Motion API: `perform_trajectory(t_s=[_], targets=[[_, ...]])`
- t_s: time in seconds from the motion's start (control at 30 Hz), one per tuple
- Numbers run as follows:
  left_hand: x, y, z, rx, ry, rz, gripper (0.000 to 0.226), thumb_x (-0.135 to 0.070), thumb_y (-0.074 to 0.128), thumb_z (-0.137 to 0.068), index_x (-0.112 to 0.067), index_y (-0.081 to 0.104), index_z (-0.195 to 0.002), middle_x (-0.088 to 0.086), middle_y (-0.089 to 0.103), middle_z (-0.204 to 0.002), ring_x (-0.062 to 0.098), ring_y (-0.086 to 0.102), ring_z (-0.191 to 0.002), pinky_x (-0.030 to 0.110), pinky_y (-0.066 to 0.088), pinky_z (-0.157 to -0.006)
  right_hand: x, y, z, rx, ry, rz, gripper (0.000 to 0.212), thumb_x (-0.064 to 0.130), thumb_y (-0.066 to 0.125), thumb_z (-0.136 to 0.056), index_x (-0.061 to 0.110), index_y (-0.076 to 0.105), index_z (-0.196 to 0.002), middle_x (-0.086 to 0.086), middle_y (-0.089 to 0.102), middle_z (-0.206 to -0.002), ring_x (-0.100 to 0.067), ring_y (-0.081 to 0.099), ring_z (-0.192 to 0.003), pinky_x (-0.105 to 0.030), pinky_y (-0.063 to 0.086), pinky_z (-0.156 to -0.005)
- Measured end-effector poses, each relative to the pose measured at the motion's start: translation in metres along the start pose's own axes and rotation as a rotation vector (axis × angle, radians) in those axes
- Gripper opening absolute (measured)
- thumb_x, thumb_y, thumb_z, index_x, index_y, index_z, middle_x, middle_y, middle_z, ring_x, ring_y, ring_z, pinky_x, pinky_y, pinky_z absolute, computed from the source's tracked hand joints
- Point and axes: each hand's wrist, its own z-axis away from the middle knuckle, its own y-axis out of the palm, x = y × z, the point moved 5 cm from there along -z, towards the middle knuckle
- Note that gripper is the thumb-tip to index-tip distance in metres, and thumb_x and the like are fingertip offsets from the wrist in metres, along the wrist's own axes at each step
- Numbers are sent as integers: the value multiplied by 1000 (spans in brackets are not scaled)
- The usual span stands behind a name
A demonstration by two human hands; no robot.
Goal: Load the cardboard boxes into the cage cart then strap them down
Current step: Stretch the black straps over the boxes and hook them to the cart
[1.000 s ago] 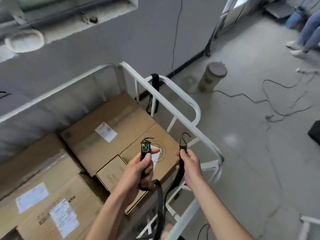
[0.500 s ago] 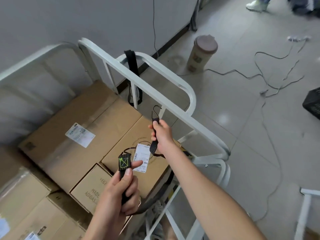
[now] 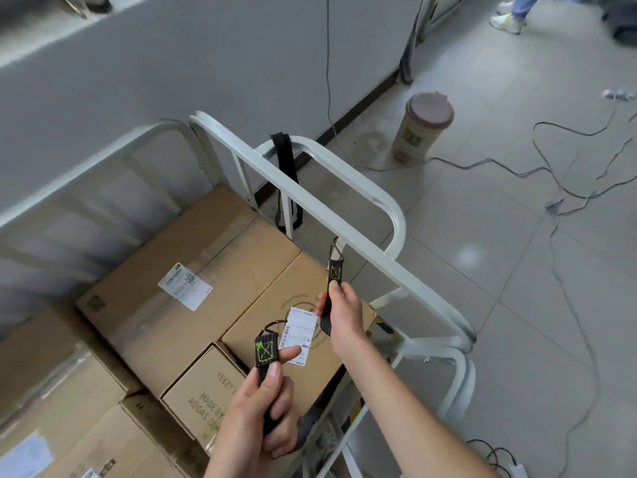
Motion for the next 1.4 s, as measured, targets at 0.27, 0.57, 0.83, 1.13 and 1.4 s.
perform_trajectory(t_s=[0.27,0.57,0.83,1.13,1.4], targets=[[-14,12,49,-57,56,243,36,-22,52,-87,-4,70,-112,4,26,-53,3,23,-31,12,22,-35,-17,-26,99,103,89,184,26,19,40,-106,1,57,-97,-6,57,-62,-17,55,-50,-27,46,-46],[-54,-9,130,-106,326,356,30,-28,51,-94,-12,62,-117,-5,32,-57,3,23,-34,15,24,-32,-35,12,251,262,288,51,11,6,41,-105,3,52,-102,-20,66,-87,-32,64,-75,-47,52,-80],[-45,-132,309,-324,616,453,28,-31,48,-96,-16,56,-119,-8,36,-55,1,25,-32,14,22,-33,-97,40,387,532,305,220,12,4,35,-107,6,47,-108,-25,68,-105,-35,67,-97,-47,46,-103],[31,-271,562,-566,944,527,22,-27,44,-104,-15,59,-115,-6,35,-58,3,27,-34,16,25,-33,-201,37,515,670,335,316,30,11,28,-109,3,37,-137,-20,66,-113,-22,68,-96,-42,46,-96],[98,-366,687,-789,1011,522,24,-27,43,-105,-12,59,-114,-7,37,-58,4,27,-36,17,24,-34,-299,47,607,736,402,365,31,10,30,-109,0,40,-135,-22,68,-114,-28,73,-95,-41,55,-79]])
